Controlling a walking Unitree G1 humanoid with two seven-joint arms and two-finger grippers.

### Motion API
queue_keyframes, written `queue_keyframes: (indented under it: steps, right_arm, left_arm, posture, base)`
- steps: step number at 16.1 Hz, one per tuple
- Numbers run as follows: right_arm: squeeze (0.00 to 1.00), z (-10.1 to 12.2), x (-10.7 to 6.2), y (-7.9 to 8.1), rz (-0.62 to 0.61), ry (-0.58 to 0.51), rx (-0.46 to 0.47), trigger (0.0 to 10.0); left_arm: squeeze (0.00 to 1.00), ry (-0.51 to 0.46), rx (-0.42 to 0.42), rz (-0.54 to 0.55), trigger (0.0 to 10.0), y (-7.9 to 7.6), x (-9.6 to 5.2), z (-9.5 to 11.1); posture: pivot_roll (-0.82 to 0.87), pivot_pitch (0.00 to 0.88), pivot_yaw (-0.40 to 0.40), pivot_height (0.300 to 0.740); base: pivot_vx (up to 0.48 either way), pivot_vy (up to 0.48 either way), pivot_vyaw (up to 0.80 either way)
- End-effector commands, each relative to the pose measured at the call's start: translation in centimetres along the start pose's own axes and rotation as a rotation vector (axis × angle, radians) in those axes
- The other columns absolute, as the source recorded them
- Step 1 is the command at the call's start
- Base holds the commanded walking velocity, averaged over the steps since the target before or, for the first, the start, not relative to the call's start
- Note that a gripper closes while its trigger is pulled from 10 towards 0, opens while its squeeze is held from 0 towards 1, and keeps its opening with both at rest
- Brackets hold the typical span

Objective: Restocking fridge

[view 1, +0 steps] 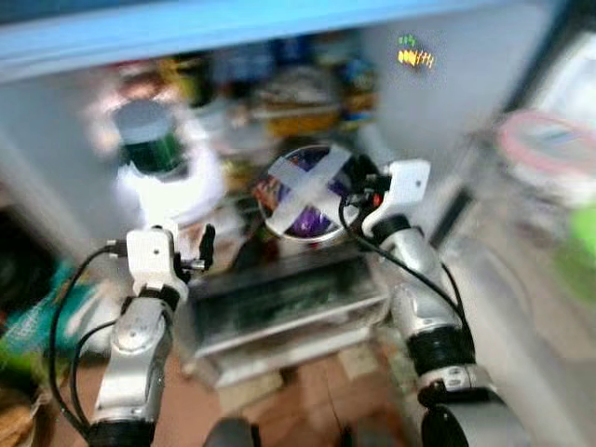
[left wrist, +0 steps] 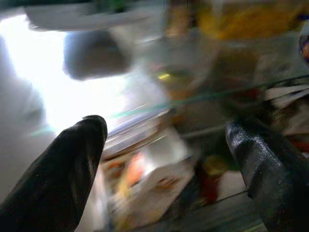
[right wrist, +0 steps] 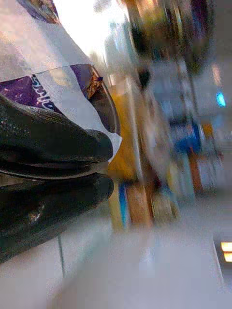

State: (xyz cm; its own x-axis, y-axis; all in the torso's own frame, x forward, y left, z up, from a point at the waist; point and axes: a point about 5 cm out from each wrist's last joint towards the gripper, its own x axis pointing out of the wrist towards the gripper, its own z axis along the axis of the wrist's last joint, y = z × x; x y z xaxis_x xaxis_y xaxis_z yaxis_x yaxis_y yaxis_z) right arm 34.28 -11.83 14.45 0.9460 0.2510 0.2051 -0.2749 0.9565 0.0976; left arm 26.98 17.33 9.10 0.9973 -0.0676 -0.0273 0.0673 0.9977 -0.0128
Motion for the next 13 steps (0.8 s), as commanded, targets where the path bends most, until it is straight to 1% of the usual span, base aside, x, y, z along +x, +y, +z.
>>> queue_keyframes:
  steps: [1, 3, 6, 7, 9, 11, 12, 13]
  right_arm:
    - [0.00, 0.8, 0.0, -0.7, -0.021, -0.033, 0.015, 10.0]
    - [0.00, 1.0, 0.4, -0.4, -0.025, -0.043, 0.044, 10.0]
    - [0.00, 1.0, 1.1, 0.5, -0.006, -0.042, 0.075, 10.0]
    - [0.00, 1.0, 1.5, 1.1, 0.007, -0.042, 0.093, 10.0]
    - [0.00, 1.0, 2.0, 1.6, 0.007, -0.035, 0.128, 10.0]
    - [0.00, 0.9, 2.8, 2.4, -0.001, -0.021, 0.159, 10.0]
    - [0.00, 0.9, 3.3, 2.9, -0.009, -0.011, 0.164, 10.0]
    - [0.00, 0.9, 3.4, 3.0, -0.013, -0.008, 0.168, 10.0]
  left_arm:
    - [0.00, 0.012, -0.002, -0.002, 10.0, -0.4, -0.2, -0.3]
    - [0.00, 0.012, 0.002, 0.002, 10.0, -0.4, -0.3, -0.3]
    - [0.00, 0.015, 0.005, 0.010, 10.0, -0.4, -1.0, -0.3]
    - [0.00, 0.018, 0.007, 0.014, 10.0, -0.3, -1.3, -0.3]
    - [0.00, 0.021, 0.010, 0.018, 10.0, -0.3, -1.7, -0.3]
    - [0.00, 0.024, 0.017, 0.026, 10.0, -0.2, -2.3, -0.3]
    - [0.00, 0.023, 0.018, 0.030, 10.0, -0.2, -2.7, -0.2]
    - [0.00, 0.023, 0.019, 0.033, 10.0, -0.2, -2.9, -0.1]
  posture:
    - [0.09, 0.051, 0.017, 0.740]
    - [0.10, 0.056, 0.017, 0.740]
    - [0.12, 0.072, 0.013, 0.740]
    - [0.14, 0.078, 0.011, 0.740]
    - [0.15, 0.085, 0.009, 0.740]
    - [0.18, 0.095, 0.003, 0.740]
    - [0.20, 0.105, 0.000, 0.740]
    - [0.21, 0.109, -0.002, 0.740]
  base:
    - [0.000, 0.000, 0.00]
    - [0.000, 0.000, 0.00]
    - [0.000, 0.000, 0.00]
    - [0.000, 0.000, 0.00]
    - [0.000, 0.000, 0.00]
    - [0.000, 0.000, 0.00]
    - [0.000, 0.000, 0.00]
    - [0.000, 0.000, 0.00]
